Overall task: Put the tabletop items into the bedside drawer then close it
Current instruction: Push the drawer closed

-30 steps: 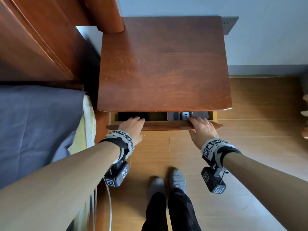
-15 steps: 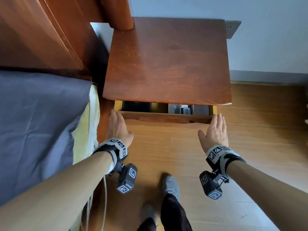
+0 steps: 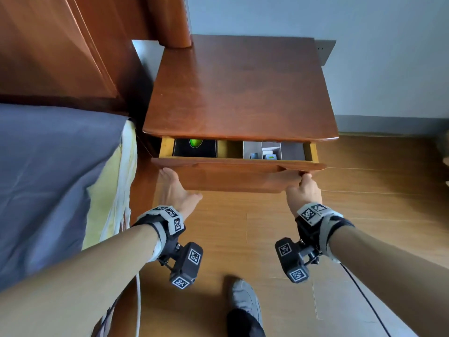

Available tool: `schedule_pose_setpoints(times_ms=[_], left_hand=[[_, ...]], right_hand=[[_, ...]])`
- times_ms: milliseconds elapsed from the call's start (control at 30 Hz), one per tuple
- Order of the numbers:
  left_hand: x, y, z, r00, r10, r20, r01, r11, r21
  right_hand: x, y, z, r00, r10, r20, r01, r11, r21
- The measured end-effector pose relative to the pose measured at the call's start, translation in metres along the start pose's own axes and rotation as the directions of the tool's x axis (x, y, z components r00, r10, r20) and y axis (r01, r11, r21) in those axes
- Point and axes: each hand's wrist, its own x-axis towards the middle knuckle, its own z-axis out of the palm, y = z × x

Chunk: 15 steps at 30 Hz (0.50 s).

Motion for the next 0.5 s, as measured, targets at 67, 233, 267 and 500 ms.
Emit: schedule_pose_setpoints(times_ms=[67,233,267,500], left_hand=[[0.005,-0.002,0.002,1.0,0.008,-0.028,-0.008,1.0,-0.016],[0.04,0.012,-0.006,0.994,0.086,-0.072,-0.087,0.996,-0.005],[0.047,0.014,-0.009,0.995,0.09,-0.051,-0.09,0.996,-0.004],[0.082,0.026,-0.005,0.995,0.099,0.018,-0.1,0.995,0.014]], right_hand=[[0.003,-0.002,0.003,1.0,-0.007,-0.011,0.007,1.0,-0.021],[0.029,-0.019,-0.003,0.997,-0.064,-0.032,0.063,0.998,-0.03],[0.036,-0.023,-0.005,0.997,-0.074,-0.025,0.073,0.997,-0.025],[0.06,-0.035,0.004,0.995,-0.099,-0.026,0.1,0.993,0.064]])
